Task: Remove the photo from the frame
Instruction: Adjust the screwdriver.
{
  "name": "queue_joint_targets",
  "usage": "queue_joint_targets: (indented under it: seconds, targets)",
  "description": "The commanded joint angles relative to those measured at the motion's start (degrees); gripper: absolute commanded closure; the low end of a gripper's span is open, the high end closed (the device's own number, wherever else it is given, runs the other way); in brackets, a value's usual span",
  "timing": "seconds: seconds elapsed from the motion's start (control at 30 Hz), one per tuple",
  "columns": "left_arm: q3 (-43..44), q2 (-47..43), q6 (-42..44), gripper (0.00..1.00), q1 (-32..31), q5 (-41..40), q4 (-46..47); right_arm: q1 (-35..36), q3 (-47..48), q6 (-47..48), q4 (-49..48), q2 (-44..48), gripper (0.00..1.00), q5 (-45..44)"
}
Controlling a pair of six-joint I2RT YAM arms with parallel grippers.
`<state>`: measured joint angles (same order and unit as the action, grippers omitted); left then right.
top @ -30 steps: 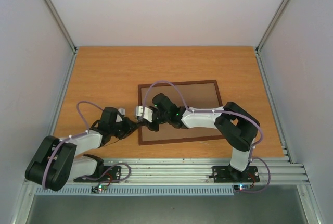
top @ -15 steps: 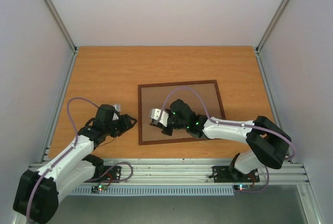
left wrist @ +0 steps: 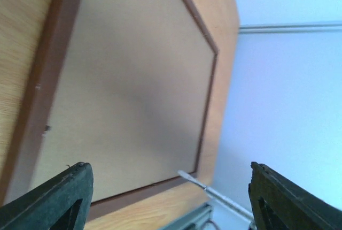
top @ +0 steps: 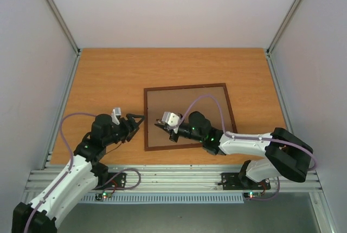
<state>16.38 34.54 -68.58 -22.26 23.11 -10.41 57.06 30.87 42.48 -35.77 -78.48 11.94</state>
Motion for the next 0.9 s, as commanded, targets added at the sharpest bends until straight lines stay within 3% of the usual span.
queue_joint_targets:
  seconds: [0.0, 0.23, 0.53, 0.87]
  targets:
    - [-0.15, -2.21, -11.58, 0.18, -0.5, 0.64, 10.75, 2.36, -0.89, -0.86, -16.09, -0.62, 0.99, -5.79]
    - [-0.46, 0.2, -21.18, 0.17, -1.28, 1.52, 20.65, 5.17, 0.52, 2.5, -23.37, -4.48, 0.99, -9.35]
    - [0.57, 4.48, -25.94, 0.19, -3.6, 0.84, 26.14, 9.59, 2.31, 7.68, -33.02, -10.3, 0.99, -17.69]
    - [-0.73, 5.33, -28.41, 0.4, -4.11, 0.49, 28.51, 11.16, 3.21, 10.57, -34.57, -12.89, 0.99, -19.3]
